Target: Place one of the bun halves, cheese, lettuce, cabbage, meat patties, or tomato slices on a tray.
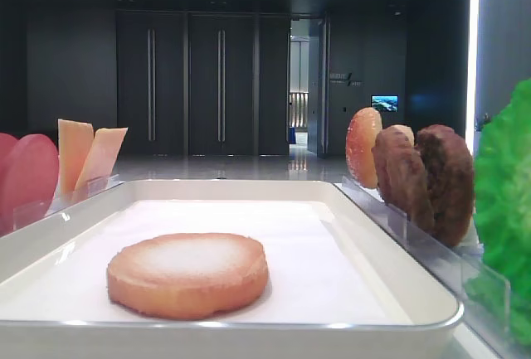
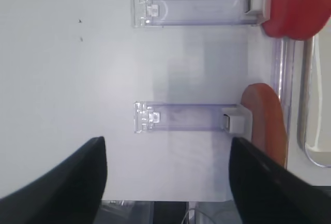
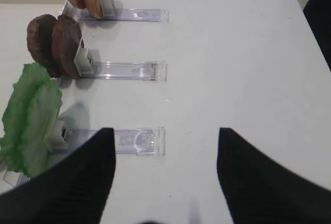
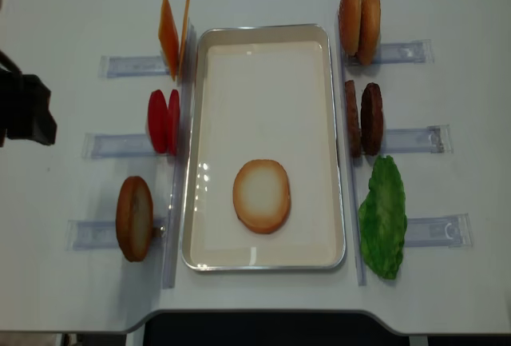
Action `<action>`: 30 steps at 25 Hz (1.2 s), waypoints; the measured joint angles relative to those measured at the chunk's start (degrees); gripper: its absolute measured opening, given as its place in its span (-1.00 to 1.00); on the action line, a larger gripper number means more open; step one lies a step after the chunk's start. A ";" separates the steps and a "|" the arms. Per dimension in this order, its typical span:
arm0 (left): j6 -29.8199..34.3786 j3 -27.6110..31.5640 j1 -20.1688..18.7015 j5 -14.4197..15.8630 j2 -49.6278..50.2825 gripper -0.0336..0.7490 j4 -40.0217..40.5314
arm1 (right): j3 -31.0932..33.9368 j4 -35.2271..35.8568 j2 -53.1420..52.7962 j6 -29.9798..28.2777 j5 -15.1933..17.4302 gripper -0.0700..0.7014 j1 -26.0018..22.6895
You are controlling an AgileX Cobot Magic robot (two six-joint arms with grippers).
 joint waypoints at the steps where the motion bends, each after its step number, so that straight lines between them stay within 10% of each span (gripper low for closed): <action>1: 0.00 0.79 0.00 0.13 -2.92 0.52 0.00 | 0.00 0.00 0.00 0.00 0.00 0.26 0.00; 21: 0.06 25.95 0.00 1.92 -51.23 0.43 -2.73 | 0.00 0.00 0.00 0.00 0.00 0.26 0.00; 30: 0.07 30.75 0.00 -3.85 -65.49 0.43 -4.88 | 0.00 0.00 0.00 0.00 0.00 0.26 0.00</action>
